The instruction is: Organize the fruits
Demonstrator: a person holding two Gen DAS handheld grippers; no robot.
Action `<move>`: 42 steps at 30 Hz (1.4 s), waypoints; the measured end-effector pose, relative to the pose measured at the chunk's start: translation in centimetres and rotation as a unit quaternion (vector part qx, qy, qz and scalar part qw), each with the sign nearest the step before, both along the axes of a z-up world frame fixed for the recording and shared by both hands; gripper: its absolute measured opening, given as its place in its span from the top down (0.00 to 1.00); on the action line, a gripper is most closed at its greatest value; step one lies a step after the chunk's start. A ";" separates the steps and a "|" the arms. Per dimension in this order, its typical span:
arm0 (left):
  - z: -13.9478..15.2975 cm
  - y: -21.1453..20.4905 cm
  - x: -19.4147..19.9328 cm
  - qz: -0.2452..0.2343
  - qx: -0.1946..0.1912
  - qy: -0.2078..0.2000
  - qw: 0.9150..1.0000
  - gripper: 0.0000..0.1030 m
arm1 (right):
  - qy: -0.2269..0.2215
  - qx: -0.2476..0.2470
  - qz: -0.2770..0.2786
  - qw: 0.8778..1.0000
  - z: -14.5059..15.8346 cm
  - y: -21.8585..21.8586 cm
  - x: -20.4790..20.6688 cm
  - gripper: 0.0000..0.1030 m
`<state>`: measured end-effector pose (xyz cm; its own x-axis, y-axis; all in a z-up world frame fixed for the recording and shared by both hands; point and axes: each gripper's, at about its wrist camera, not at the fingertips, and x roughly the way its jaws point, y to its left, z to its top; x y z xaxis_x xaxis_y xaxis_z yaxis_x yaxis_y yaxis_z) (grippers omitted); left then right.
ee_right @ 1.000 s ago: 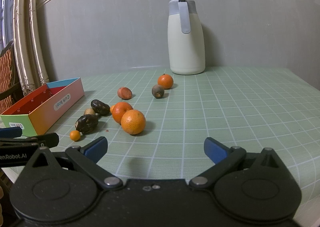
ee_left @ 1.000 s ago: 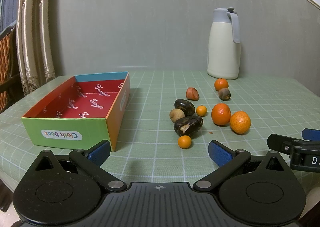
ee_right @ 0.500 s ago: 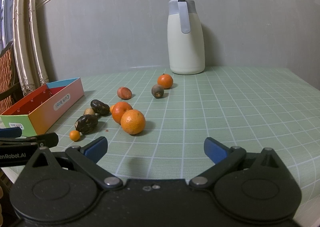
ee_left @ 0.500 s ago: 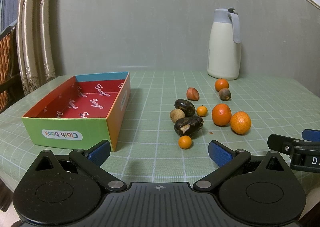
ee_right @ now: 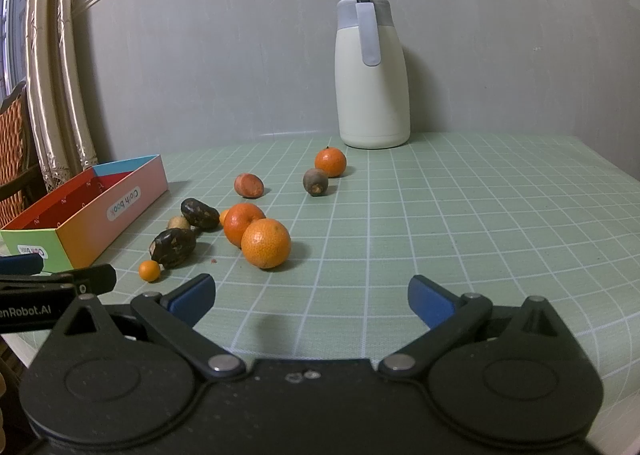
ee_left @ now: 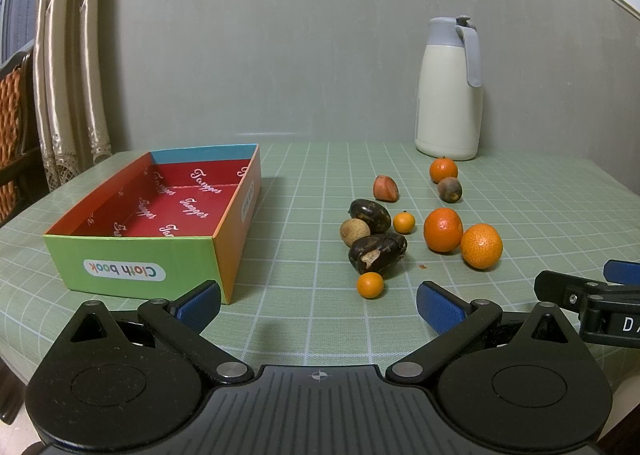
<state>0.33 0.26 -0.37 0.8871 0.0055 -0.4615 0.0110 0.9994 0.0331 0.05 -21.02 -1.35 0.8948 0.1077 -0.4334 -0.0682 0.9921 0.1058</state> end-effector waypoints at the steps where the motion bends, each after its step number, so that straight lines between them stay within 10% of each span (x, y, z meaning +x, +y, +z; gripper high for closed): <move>1: 0.0 0.0 0.0 0.000 0.000 0.000 1.000 0.00 | 0.000 0.000 0.000 1.000 0.0 0.0 0.0 0.00; 28: 0.2 -0.7 0.0 -0.013 0.002 -0.002 1.000 0.00 | -0.003 0.009 -0.003 1.000 0.3 -0.5 -0.1 0.00; 42: 0.8 -2.1 1.1 -0.037 0.071 -0.010 0.997 0.00 | -0.018 0.040 -0.028 0.999 0.8 -2.4 -0.2 0.00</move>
<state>1.42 -1.84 0.38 0.8969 0.0044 -0.4422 0.0818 0.9810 0.1757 -0.13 -23.37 -0.51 0.9151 0.0901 -0.3931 -0.0183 0.9830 0.1827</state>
